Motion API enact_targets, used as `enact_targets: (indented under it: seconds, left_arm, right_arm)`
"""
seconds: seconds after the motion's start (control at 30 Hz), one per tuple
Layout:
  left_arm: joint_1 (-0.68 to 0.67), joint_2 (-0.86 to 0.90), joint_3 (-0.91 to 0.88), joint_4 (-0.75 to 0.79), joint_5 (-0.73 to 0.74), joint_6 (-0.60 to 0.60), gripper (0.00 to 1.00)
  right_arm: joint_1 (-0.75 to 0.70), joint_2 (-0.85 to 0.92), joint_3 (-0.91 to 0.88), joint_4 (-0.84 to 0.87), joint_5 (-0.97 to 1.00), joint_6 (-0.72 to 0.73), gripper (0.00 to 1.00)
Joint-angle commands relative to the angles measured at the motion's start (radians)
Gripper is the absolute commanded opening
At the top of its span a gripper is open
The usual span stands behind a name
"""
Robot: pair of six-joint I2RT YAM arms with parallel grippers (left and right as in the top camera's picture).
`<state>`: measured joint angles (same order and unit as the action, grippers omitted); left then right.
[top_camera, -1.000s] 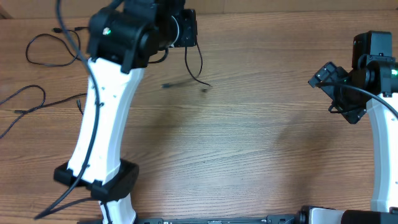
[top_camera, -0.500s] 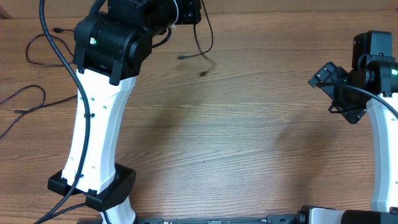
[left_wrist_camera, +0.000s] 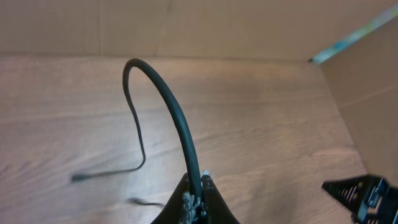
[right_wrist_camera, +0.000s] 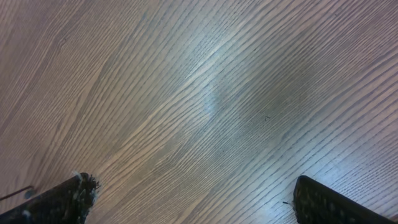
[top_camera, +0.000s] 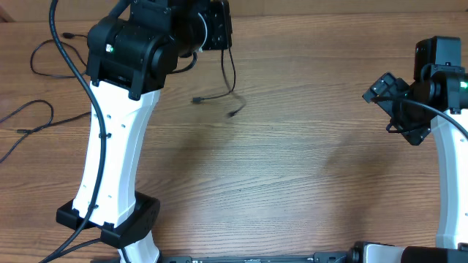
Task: Untangle cables
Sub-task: 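Carry the lifted cable upward and leftward with the left gripper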
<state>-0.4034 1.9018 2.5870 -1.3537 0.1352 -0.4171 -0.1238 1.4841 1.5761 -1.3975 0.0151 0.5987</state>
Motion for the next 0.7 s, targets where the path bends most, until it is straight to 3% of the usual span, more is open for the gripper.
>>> enact_targets:
  seconds: [0.0,0.67]
  left_arm:
    - [0.004,-0.018,0.02,-0.039,0.013,-0.01,0.04]
    - [0.003,-0.017,0.02,-0.171,0.05,-0.018,0.04]
  right_arm:
    - [-0.001,-0.001,-0.005,0.005,0.01,-0.002,1.0]
    - [-0.001,-0.001,-0.005,0.005,0.01,-0.002,1.0]
